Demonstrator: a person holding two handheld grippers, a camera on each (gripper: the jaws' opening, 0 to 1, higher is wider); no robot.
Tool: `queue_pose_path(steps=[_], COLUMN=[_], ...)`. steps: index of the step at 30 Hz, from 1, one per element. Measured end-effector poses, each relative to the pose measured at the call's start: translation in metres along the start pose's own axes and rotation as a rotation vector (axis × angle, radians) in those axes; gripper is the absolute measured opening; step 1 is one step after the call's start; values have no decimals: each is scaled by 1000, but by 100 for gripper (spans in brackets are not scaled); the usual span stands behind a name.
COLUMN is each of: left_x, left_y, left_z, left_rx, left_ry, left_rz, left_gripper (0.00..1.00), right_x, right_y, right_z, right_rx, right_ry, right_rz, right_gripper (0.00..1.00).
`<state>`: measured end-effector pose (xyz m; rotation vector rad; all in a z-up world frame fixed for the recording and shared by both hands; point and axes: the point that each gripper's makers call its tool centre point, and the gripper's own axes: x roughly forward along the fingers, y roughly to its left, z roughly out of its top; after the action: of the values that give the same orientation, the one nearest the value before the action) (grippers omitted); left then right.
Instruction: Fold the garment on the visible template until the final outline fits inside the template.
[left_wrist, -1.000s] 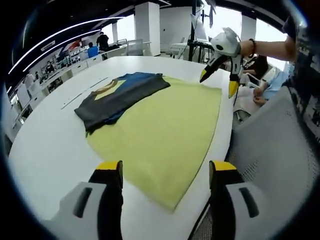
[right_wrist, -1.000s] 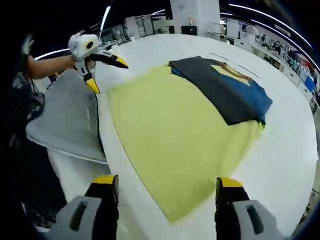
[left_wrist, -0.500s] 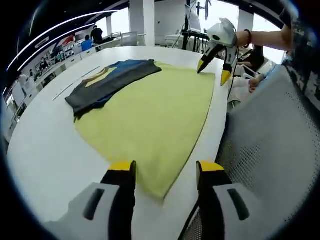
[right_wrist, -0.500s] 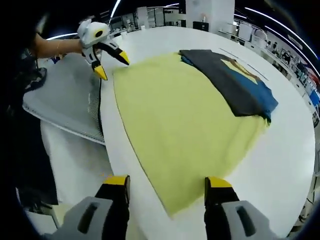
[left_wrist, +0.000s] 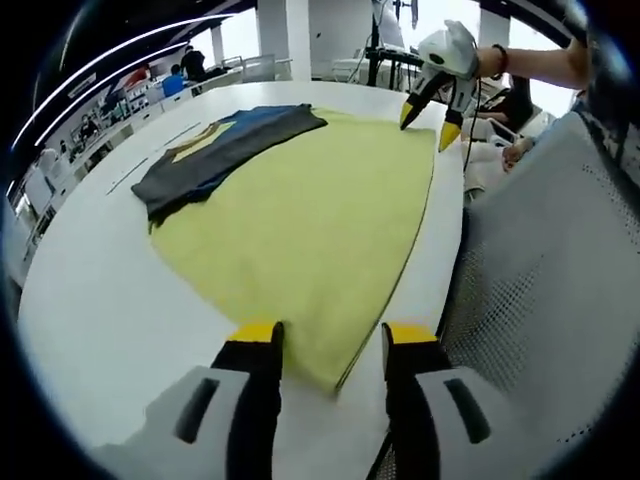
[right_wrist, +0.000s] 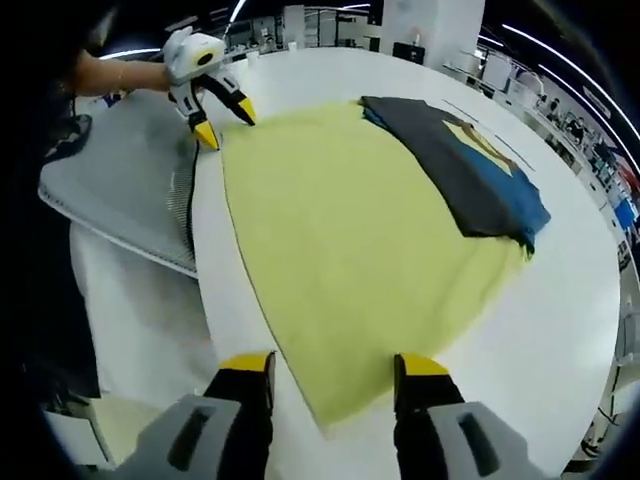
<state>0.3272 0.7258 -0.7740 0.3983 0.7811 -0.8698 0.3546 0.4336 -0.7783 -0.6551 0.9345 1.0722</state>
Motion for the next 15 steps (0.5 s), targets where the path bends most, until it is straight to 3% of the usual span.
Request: queue_pose_path(steps=[4,15], left_x=[1,0], left_y=[6,1], left_z=[2,1], left_rx=[-37,32], left_ry=[10,29], left_rz=[-9,-14], left_gripper=[27,25], right_x=[-1,-1], right_y=[-1,-8], right_z=[-2,0], right_rx=[17,29], right_ry=[11,-11], right_rz=[13,-13], right_gripper=[33,23])
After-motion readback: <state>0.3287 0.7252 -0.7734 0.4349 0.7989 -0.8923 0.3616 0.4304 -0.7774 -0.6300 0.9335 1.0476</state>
